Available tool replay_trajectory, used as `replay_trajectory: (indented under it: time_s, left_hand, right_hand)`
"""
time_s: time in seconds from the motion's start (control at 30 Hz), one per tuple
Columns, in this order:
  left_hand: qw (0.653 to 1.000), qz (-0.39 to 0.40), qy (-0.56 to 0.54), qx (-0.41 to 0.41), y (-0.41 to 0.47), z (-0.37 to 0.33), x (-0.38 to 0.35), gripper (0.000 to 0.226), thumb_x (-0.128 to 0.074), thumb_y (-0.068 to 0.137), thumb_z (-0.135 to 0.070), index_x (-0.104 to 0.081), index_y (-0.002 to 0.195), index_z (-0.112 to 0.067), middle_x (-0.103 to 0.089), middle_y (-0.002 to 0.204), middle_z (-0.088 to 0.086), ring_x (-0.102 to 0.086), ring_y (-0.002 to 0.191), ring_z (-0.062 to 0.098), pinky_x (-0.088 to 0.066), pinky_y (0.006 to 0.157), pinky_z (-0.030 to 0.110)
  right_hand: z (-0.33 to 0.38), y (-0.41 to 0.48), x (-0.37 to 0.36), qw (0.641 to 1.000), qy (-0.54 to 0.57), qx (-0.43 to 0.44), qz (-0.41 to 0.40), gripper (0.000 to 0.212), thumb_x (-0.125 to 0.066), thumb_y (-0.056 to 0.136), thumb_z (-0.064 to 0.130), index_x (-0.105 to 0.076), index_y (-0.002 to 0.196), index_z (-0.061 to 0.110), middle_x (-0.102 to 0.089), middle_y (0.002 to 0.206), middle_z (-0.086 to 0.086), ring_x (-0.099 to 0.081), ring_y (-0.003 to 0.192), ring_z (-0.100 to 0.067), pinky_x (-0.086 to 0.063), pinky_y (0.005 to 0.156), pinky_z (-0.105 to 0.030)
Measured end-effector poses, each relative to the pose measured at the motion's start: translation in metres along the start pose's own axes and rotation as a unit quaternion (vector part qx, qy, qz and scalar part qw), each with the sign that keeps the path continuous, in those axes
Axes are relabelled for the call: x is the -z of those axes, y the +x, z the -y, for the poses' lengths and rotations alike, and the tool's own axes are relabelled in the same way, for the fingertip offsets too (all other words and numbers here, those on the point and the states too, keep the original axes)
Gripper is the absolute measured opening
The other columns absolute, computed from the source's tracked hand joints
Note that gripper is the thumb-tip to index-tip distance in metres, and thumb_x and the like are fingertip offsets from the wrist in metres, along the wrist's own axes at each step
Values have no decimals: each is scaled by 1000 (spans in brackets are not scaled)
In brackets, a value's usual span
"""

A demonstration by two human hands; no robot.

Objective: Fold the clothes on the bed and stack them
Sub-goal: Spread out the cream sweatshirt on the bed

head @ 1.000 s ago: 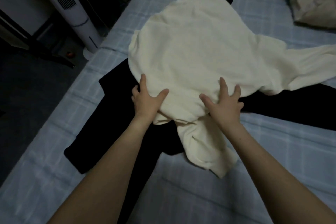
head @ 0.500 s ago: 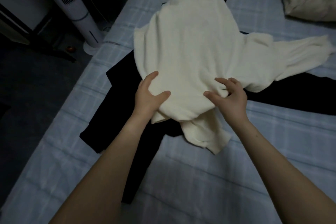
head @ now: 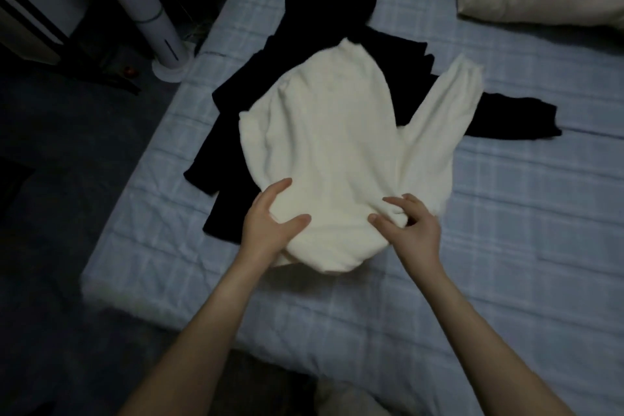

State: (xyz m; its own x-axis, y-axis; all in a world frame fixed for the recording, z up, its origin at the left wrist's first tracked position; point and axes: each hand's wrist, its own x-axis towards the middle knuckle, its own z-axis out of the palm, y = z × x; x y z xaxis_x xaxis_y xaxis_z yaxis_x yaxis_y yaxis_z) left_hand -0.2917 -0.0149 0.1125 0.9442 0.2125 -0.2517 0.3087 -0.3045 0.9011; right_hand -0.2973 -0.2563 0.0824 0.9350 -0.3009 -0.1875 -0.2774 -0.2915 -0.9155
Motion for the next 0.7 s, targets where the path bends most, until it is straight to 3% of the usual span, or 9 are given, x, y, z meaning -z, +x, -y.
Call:
replay_trajectory:
  time_s: [0.13, 0.27, 0.33, 0.4, 0.47, 0.5, 0.6, 0.63, 0.7]
  left_hand:
    - [999, 26, -30, 13, -82, -2, 14, 63, -86, 68, -7, -63, 125, -20, -62, 125, 2, -58, 115, 16, -49, 98, 27]
    - [998, 49, -32, -8, -150, -11, 22, 60, -86, 69, -8, -64, 124, -20, -63, 124, 2, -58, 115, 17, -50, 100, 35]
    - [998, 62, -24, -19, -178, -19, 20, 60, -86, 68, -9, -65, 123, -21, -63, 123, -1, -59, 114, 14, -50, 97, 29]
    - [997, 70, -26, -36, -200, -30, 13, 58, -86, 68, -7, -66, 120, -20, -63, 120, -3, -61, 105, 0, -49, 86, 13]
    - [995, 75, -26, -52, -217, -42, 4, 57, -86, 68, -7, -65, 118, -23, -63, 117, -6, -58, 96, -14, -44, 76, 2]
    - [995, 78, -23, -58, -224, -47, -1, 56, -87, 68, -9, -65, 117, -26, -62, 117, -7, -58, 96, -13, -43, 75, 2]
    - [993, 83, -6, -80, -239, -60, -22, 56, -87, 69, -17, -65, 118, -32, -61, 123, -10, -58, 109, 3, -47, 89, 15]
    - [993, 81, -1, -88, -243, -66, -33, 57, -87, 68, -19, -65, 119, -33, -61, 124, -12, -57, 110, 3, -47, 92, 18]
    - [992, 78, 7, -103, -248, -77, -59, 57, -87, 68, -22, -64, 119, -35, -60, 122, -18, -55, 109, -8, -44, 88, 10]
  right_hand:
    - [-3, -82, 33, 999, 33, -19, -6, 31, -90, 68, 17, -76, 95, 25, -70, 118, 1, -59, 118, -8, -42, 94, -9]
    - [-3, -150, 68, 999, 39, 13, -20, 23, -89, 69, 13, -76, 89, 13, -73, 93, -2, -67, 90, -13, -49, 79, -18]
    - [-4, -178, 87, 999, 44, 20, -24, 19, -88, 71, 11, -75, 85, 11, -73, 85, -4, -66, 82, -15, -50, 75, -23]
    - [-4, -196, 109, 998, 47, 26, -28, 16, -87, 71, 11, -75, 83, 12, -74, 83, -3, -68, 81, -17, -51, 74, -27]
    - [-2, -206, 131, 998, 46, 35, -35, 15, -87, 72, 11, -76, 82, 15, -75, 82, 3, -69, 82, -14, -52, 74, -24]
    - [-1, -209, 143, 997, 47, 44, -40, 15, -87, 72, 12, -76, 81, 17, -75, 81, 5, -69, 81, -12, -52, 73, -21]
    - [3, -205, 179, 995, 47, 72, -46, 15, -86, 72, 14, -76, 79, 21, -75, 80, 9, -68, 77, -6, -50, 69, -15]
    - [3, -201, 193, 994, 48, 82, -47, 15, -86, 72, 14, -76, 79, 22, -75, 79, 9, -68, 76, -4, -48, 68, -12]
    - [0, -189, 221, 993, 48, 91, -50, 15, -87, 71, 14, -76, 78, 22, -75, 79, 10, -68, 75, -2, -47, 67, -10]
